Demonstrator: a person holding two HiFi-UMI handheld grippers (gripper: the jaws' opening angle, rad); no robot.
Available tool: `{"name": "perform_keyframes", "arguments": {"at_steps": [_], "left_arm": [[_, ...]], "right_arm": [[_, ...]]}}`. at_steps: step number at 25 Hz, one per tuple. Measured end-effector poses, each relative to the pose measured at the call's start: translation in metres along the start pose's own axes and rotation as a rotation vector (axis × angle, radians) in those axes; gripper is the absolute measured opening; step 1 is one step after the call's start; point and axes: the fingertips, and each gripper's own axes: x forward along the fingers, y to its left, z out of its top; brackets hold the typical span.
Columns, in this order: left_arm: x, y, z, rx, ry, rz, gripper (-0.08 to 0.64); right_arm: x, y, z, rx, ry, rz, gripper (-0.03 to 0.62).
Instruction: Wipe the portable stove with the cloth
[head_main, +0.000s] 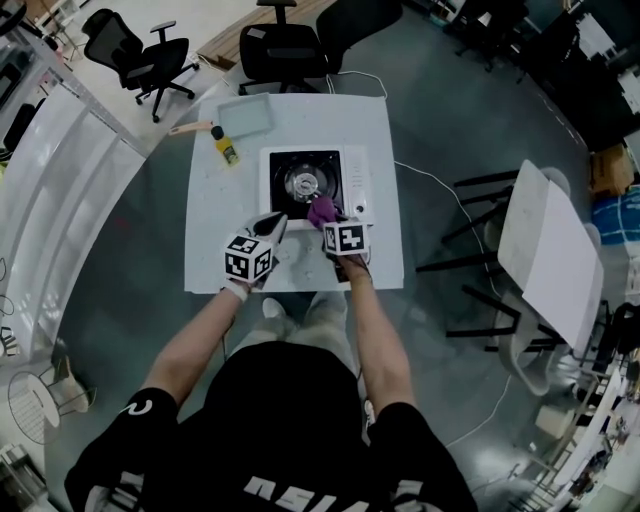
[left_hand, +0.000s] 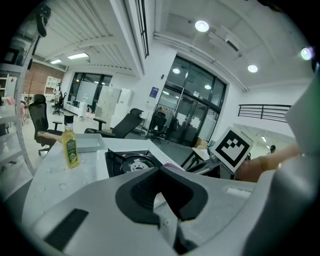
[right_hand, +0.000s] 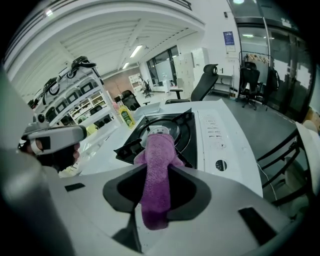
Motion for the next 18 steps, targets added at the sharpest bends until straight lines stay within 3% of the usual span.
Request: {"name": "perform_keyframes", "arguments": {"at_steps": [7,18], "left_arm": [[-0.010,0.010,-0.008,-0.004,0.005,0.016,-0.002],[-0.020,0.022,-0.009,0.002,0.010,0.028,-0.001]], "right_arm": [[0.011,-0.017,-0.005,0.055,0.037,-0.075,0.106],[0.030,0.025,-0.002,0.031,0.048,-0.004,0.105]]}}
